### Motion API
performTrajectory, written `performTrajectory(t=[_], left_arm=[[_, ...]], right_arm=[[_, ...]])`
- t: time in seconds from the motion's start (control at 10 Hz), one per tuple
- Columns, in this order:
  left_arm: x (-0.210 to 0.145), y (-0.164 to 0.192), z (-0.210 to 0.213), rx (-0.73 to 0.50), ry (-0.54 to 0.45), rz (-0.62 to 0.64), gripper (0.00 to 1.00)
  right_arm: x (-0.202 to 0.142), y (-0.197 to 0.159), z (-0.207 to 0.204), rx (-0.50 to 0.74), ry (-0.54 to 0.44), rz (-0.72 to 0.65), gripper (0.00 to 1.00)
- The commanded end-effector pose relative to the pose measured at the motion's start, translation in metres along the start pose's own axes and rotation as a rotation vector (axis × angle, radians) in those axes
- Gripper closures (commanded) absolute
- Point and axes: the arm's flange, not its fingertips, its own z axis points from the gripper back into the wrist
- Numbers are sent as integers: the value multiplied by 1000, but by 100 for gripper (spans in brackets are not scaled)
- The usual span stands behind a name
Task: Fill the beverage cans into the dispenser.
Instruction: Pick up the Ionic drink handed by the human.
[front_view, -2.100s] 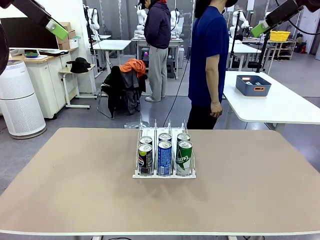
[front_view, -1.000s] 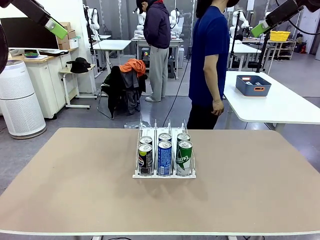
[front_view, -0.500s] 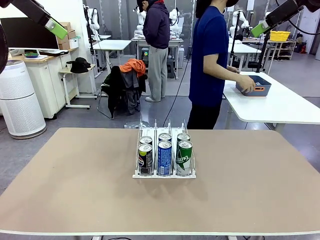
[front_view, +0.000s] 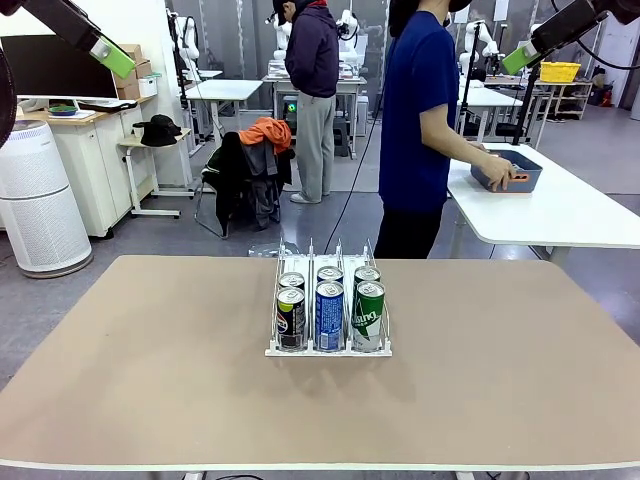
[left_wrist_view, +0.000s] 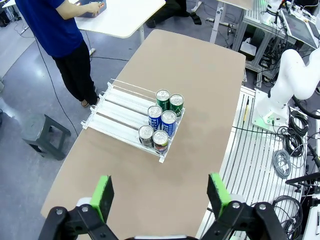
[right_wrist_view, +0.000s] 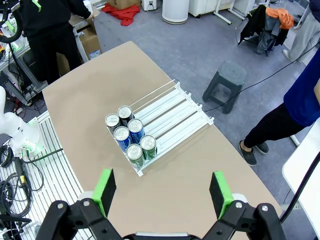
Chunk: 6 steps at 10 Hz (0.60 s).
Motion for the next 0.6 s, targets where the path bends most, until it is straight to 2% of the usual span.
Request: performTrajectory(t=[0.0,0.5], left_arm=[[0,-1,0,-6,-5,9,0],[0,-1,0,-6,-5,9,0]], right_arm=[[0,0,0,0,0,-1,0],[0,0,0,0,0,-1,0]])
